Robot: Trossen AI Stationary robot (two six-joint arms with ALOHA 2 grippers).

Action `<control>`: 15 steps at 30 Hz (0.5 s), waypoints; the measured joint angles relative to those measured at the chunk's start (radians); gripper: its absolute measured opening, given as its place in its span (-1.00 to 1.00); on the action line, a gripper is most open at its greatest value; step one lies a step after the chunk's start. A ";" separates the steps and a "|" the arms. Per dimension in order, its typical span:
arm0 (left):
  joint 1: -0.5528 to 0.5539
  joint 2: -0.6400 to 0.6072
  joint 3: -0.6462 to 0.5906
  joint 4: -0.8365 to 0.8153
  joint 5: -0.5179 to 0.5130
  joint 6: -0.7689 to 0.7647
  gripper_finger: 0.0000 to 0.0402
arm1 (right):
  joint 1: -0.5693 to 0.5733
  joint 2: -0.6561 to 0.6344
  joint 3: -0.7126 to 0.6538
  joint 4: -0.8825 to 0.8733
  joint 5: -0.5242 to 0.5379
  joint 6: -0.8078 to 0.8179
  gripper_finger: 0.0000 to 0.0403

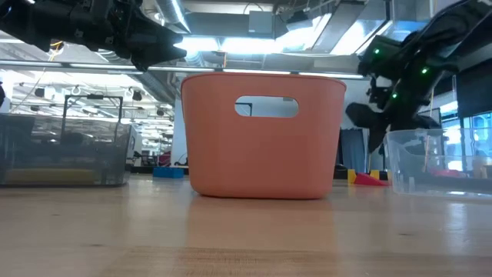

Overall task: Sort & place blocks by color
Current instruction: Put the yellow block into the black bin

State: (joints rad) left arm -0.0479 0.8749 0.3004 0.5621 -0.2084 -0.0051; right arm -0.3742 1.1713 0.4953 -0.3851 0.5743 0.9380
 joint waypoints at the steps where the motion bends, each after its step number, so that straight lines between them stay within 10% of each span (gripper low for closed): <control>1: 0.000 0.000 0.000 0.000 0.000 -0.002 0.08 | -0.005 0.017 0.000 0.006 0.000 0.000 -0.38; 15: 0.000 0.000 0.000 -0.001 0.000 -0.012 0.08 | -0.030 0.192 -0.001 0.089 0.053 0.056 -0.38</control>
State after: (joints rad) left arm -0.0479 0.8749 0.3008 0.5612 -0.2081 -0.0170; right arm -0.4038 1.3637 0.4946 -0.2965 0.6270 0.9939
